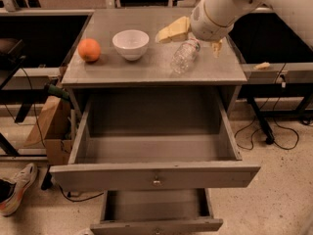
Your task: Place water bottle into top drawer
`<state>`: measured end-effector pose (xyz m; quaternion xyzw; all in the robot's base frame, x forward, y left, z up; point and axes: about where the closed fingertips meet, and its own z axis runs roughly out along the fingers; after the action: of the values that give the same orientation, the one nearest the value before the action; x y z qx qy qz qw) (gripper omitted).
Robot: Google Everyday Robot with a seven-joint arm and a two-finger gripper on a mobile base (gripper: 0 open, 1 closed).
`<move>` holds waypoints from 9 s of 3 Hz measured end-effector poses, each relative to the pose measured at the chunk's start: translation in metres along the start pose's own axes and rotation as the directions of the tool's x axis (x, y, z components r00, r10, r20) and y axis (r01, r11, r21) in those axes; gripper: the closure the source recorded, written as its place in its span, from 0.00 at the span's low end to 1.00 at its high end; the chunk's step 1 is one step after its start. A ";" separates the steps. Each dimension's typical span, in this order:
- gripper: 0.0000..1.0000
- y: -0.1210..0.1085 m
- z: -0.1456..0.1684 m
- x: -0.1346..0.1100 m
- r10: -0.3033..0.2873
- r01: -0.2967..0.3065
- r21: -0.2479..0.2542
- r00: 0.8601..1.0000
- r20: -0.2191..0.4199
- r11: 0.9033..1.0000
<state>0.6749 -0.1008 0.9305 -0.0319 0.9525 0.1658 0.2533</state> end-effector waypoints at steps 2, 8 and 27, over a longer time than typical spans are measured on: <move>0.00 0.008 0.046 -0.011 0.011 -0.011 -0.003 0.999 0.043 1.000; 0.65 -0.079 0.090 -0.056 0.141 -0.219 0.273 0.950 0.280 0.937; 0.11 -0.115 0.163 0.228 -0.010 0.028 0.061 0.960 -0.280 0.998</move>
Offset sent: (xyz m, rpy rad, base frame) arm 0.0601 0.0320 -0.0508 0.0273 -0.0734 -0.0824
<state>0.5703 -0.1500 0.6509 -0.0560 0.9832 0.1267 0.1187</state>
